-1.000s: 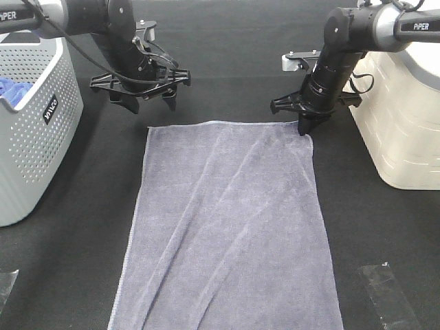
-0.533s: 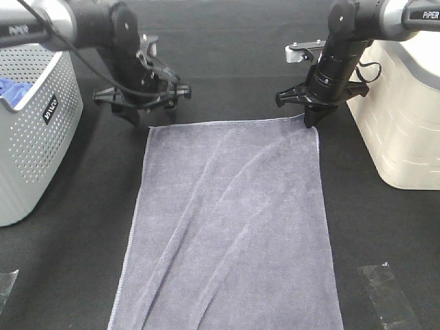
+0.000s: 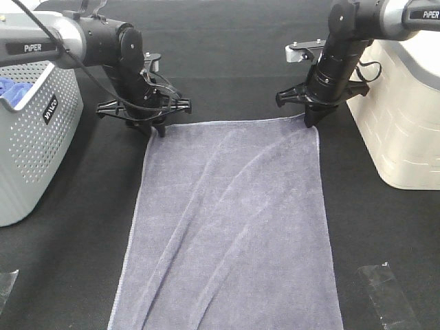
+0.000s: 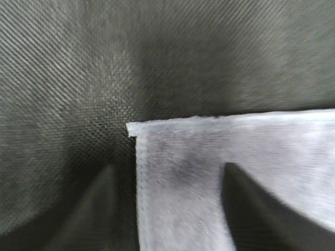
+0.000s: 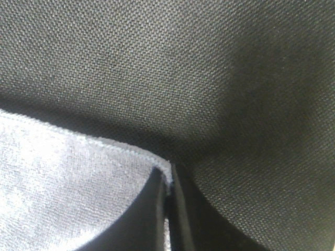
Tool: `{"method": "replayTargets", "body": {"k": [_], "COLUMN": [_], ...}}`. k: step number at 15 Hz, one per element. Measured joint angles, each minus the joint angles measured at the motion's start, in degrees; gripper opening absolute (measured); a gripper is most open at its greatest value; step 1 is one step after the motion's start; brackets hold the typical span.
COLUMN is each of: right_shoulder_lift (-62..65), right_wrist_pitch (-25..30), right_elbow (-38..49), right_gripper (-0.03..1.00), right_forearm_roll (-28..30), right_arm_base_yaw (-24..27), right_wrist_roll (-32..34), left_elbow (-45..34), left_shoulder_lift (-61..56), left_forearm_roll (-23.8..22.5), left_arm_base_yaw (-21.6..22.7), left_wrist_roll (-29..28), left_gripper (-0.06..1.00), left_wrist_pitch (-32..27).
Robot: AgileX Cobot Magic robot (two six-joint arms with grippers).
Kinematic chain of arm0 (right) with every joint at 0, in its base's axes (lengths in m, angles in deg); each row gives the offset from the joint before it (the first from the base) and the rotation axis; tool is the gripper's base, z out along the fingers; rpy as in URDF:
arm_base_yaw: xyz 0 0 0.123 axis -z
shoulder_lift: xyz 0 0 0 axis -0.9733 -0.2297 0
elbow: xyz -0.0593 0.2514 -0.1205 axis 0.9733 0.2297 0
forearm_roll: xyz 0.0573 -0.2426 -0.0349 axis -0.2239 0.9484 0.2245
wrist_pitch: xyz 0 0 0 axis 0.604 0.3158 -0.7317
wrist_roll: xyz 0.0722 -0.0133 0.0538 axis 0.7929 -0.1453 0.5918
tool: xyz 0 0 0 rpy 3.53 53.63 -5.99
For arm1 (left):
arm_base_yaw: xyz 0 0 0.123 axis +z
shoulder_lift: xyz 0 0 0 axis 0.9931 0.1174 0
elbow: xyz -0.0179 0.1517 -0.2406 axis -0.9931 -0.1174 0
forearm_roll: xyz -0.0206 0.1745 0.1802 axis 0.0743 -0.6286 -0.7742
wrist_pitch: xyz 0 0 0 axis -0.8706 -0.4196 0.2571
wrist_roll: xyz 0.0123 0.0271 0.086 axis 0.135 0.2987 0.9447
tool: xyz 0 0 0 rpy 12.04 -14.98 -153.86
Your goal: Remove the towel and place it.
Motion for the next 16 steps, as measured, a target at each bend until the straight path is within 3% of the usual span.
{"method": "replayTargets", "body": {"k": [1,2,6,9,10,13,16], "right_shoulder_lift": [0.0,0.0,0.0,0.0,0.0,0.0,0.0], "right_wrist_pitch": [0.0,0.0,-0.06,-3.09,-3.09,-9.97,-21.49], "right_elbow": [0.0,0.0,0.0,0.0,0.0,0.0,0.0], "right_gripper": [0.0,0.0,0.0,0.0,0.0,0.0,0.0], "right_forearm_roll": [0.0,0.0,0.06,0.0,0.0,1.78,6.65], "right_arm_base_yaw": [0.0,0.0,0.0,0.0,0.0,0.0,0.0], "right_wrist_roll": [0.0,0.0,0.0,0.0,0.0,0.0,1.2], "left_elbow": [0.0,0.0,0.0,0.11,0.11,3.38,4.01], "left_shoulder_lift": [0.0,0.0,0.06,-1.43,-1.43,-2.18,-2.12], "left_forearm_roll": [0.0,0.0,-4.18,-13.46,-13.46,-20.68,-26.01], "left_arm_base_yaw": [0.0,0.0,0.0,0.0,0.0,-0.29,1.66], "left_wrist_roll": [0.8,1.49,1.95,1.26,1.26,0.11,-5.21], "left_gripper": [0.07,0.01,0.0,0.0,0.0,0.0,0.0], "left_wrist_pitch": [0.23,0.4,0.17,0.11,0.11,3.09,12.83]}}
